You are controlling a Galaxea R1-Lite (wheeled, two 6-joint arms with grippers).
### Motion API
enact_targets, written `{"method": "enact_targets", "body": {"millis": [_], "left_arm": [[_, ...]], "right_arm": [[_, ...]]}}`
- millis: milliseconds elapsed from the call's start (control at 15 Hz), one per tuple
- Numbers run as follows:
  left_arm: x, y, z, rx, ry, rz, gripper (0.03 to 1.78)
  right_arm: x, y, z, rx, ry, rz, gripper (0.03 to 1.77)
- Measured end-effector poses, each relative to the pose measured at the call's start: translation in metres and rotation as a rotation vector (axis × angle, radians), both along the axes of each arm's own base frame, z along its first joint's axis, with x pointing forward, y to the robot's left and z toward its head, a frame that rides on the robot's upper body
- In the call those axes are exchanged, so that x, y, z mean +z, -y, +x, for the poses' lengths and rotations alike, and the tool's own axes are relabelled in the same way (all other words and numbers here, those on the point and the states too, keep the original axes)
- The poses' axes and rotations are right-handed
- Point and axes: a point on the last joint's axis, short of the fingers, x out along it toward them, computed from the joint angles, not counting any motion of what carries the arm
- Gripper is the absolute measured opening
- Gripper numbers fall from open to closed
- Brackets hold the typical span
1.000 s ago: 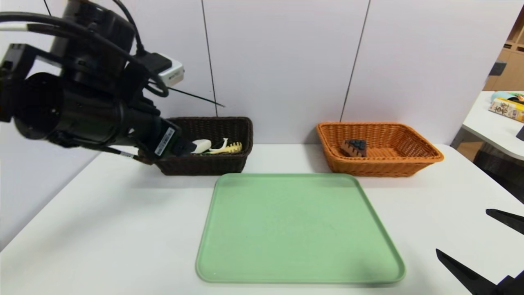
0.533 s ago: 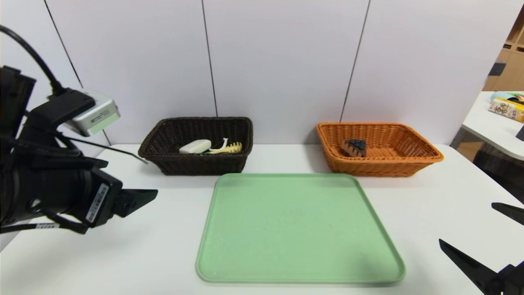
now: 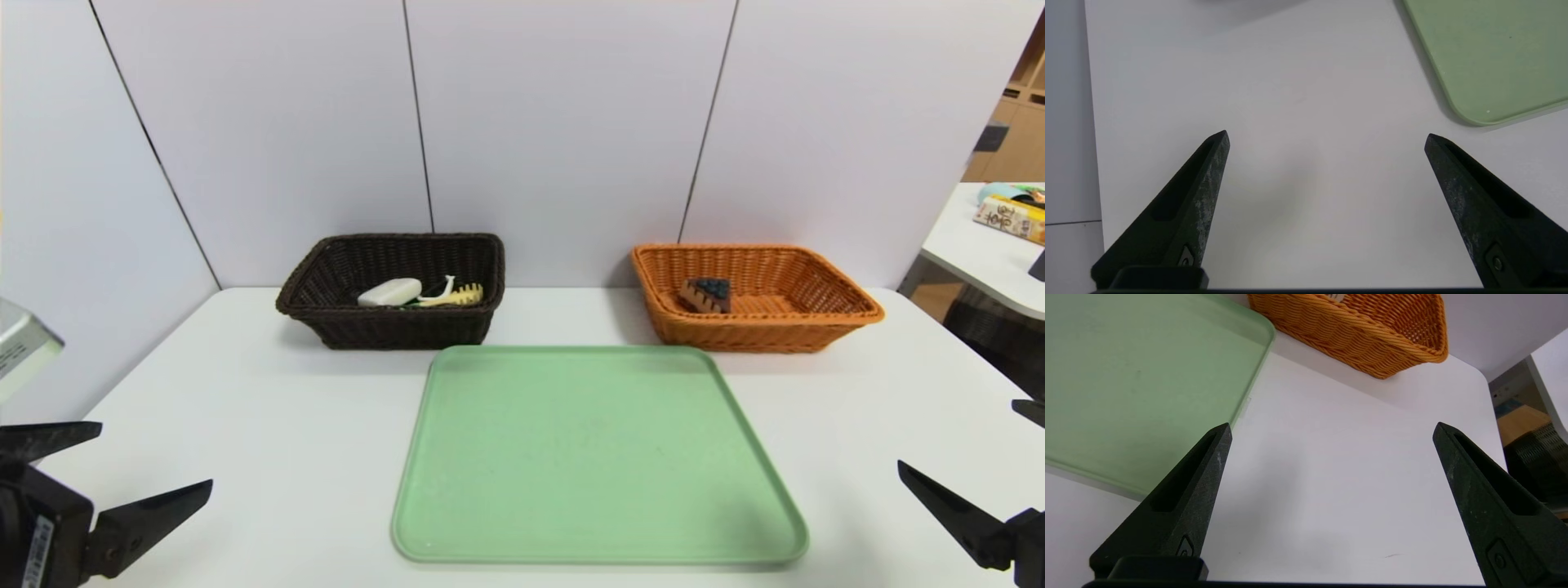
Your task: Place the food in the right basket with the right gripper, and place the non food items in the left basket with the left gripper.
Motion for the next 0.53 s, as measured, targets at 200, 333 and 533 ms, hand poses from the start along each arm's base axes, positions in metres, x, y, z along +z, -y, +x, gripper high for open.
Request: {"method": "enact_targets", "body": {"millis": [200, 333, 533], "left_arm": [[-0.012, -0.014, -0.017, 0.063, 0.017, -0.017, 1.69], [-0.02, -0.021, -0.028, 0.111, 0.03, -0.034, 1.69], [-0.027, -0.03, -0.043, 0.178, 0.067, -0.052, 1.69]], "right_arm": [[0.001, 0.005, 0.0, -0.055, 0.011, 0.007, 1.7], [0.002, 0.01, -0.001, -0.097, 0.024, 0.013, 1.7], [0.003, 0.017, -0.006, -0.161, 0.048, 0.02, 1.7]]}}
